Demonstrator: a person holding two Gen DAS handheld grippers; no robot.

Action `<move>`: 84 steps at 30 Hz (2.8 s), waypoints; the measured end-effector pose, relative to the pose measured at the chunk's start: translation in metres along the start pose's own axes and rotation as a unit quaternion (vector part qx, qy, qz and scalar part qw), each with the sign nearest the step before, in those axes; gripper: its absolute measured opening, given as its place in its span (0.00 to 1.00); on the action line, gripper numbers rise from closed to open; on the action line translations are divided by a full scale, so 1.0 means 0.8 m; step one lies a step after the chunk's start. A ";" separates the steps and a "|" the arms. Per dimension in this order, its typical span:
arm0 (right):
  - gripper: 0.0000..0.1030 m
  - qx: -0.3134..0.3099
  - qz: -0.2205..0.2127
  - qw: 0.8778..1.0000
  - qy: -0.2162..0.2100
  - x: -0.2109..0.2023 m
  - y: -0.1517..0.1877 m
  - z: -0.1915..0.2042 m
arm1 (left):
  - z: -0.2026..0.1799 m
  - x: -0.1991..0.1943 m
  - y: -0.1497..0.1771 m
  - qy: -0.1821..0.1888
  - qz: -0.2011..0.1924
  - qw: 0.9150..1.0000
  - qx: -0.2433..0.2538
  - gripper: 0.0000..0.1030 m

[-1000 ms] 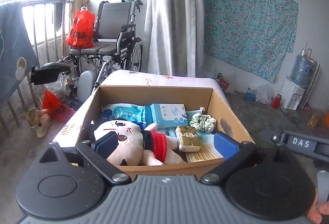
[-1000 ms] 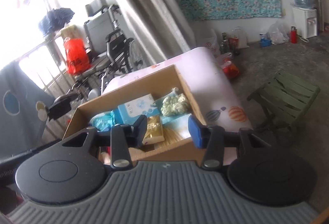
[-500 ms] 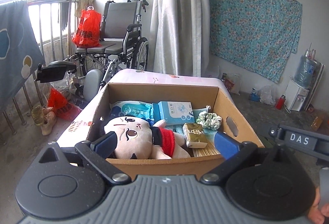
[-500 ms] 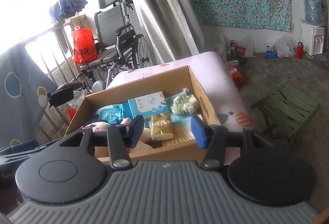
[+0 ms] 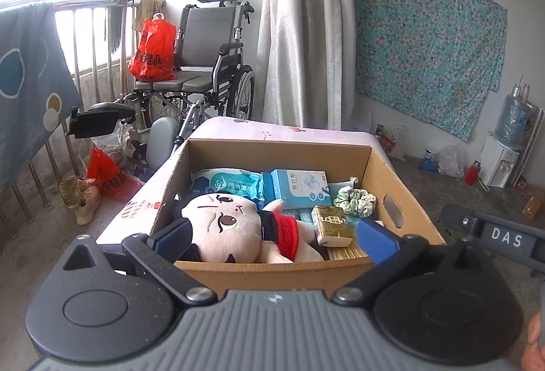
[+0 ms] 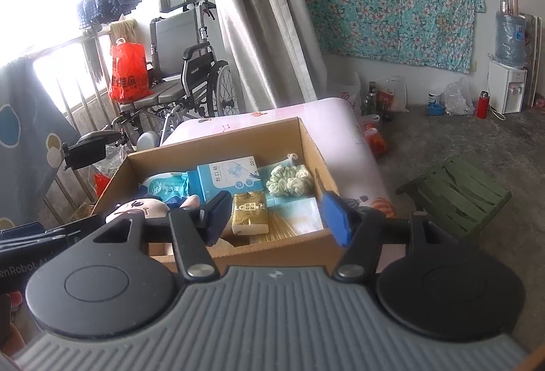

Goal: Organize soft objects

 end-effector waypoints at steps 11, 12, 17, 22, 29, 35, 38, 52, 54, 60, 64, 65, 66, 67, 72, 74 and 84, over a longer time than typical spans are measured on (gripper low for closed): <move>0.58 0.019 0.023 0.998 -0.048 0.035 -0.003 0.003 | 0.014 0.019 0.012 0.036 0.039 0.998 0.018 1.00; 0.58 0.021 0.024 0.998 -0.055 0.044 -0.009 0.000 | 0.019 0.024 0.009 0.047 0.040 0.998 0.014 1.00; 0.58 -0.016 0.063 0.995 -0.076 0.115 -0.039 -0.009 | 0.034 0.062 -0.012 0.083 0.058 0.995 0.012 0.96; 0.57 -0.060 0.155 0.978 -0.126 0.223 -0.051 0.000 | 0.030 0.134 -0.042 0.094 0.084 0.989 0.078 0.88; 0.57 -0.132 0.282 0.939 -0.147 0.369 -0.020 0.020 | -0.002 0.224 -0.048 0.144 0.146 0.966 0.159 0.70; 0.57 -0.178 0.279 0.929 -0.164 0.417 -0.016 0.032 | -0.024 0.274 -0.022 0.181 0.197 0.944 0.193 0.67; 0.50 -0.209 0.277 0.922 -0.173 0.430 -0.015 0.038 | -0.022 0.280 -0.020 0.183 0.198 0.943 0.195 0.67; 0.33 -0.307 0.270 0.884 -0.228 0.394 0.004 0.047 | -0.013 0.273 0.021 0.192 0.224 0.920 0.259 0.62; 0.33 -0.313 0.268 0.880 -0.236 0.395 0.006 0.050 | -0.014 0.273 0.025 0.194 0.217 0.915 0.279 0.61; 0.35 -0.326 0.270 0.871 -0.249 0.396 0.011 0.056 | -0.013 0.291 0.027 0.202 0.234 0.911 0.271 0.63; 0.36 -0.329 0.270 0.869 -0.252 0.397 0.012 0.056 | -0.020 0.294 0.034 0.188 0.238 0.906 0.296 0.64; 0.36 -0.329 0.270 0.869 -0.252 0.396 0.011 0.056 | -0.022 0.292 0.036 0.184 0.237 0.903 0.307 0.63; 0.37 -0.328 0.269 0.870 -0.252 0.397 0.011 0.056 | -0.022 0.290 0.037 0.180 0.239 0.901 0.315 0.63; 0.38 -0.326 0.270 0.870 -0.253 0.397 0.012 0.055 | -0.021 0.288 0.039 0.177 0.244 0.897 0.322 0.63; 0.38 -0.325 0.270 0.870 -0.252 0.397 0.013 0.057 | -0.012 0.279 0.049 0.178 0.232 0.887 0.357 0.63; 0.38 -0.325 0.270 0.871 -0.251 0.396 0.013 0.057 | -0.013 0.280 0.050 0.170 0.236 0.885 0.363 0.63; 0.58 -0.322 0.278 0.868 -0.256 0.398 0.016 0.056 | -0.013 0.257 0.008 0.140 0.203 0.935 0.255 0.91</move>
Point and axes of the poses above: each gripper's, at about its wrist camera, not at the fingertips, and x roughly the way its jaws point, z to its left, y to its underside, the point moved 9 cm from there along x, roughly the way its jaws point, and after that the axes turned 6 degrees about -x, right-handed, at the moved point
